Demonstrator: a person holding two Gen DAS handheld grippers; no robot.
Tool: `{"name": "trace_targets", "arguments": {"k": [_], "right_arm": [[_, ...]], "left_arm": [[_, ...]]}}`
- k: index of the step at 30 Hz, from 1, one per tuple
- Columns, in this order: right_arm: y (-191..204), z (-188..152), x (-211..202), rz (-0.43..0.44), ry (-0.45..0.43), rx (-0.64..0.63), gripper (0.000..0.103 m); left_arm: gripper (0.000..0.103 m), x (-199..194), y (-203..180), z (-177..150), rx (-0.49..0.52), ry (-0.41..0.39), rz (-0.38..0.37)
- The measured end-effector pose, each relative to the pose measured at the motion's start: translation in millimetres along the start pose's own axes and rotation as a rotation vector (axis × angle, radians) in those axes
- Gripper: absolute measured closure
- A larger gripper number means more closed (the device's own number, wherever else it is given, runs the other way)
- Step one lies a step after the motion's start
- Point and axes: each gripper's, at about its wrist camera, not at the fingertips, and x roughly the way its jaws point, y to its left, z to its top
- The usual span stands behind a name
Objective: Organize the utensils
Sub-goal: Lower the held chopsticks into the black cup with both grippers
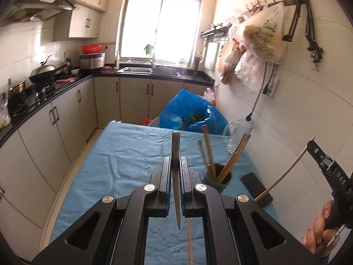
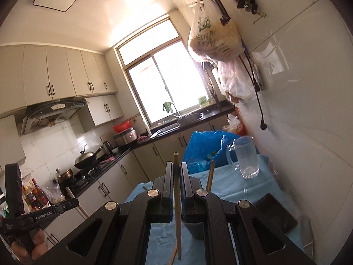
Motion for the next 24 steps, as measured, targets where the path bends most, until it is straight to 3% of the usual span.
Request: {"name": "trace_targets", "arguments": {"k": [13,24], "right_arm": [[-15.4,44.5,20.9,-0.028,-0.044,-0.003,0.097],[-24.5,60.8,80.4,-0.069,-0.031,-0.004,0.097]], "left_arm": [[0.097,34.8,-62.9,59.3,0.038,-0.038,-0.061],[0.097,91.1,-89.9,81.2,0.033,-0.045,-0.072]]}}
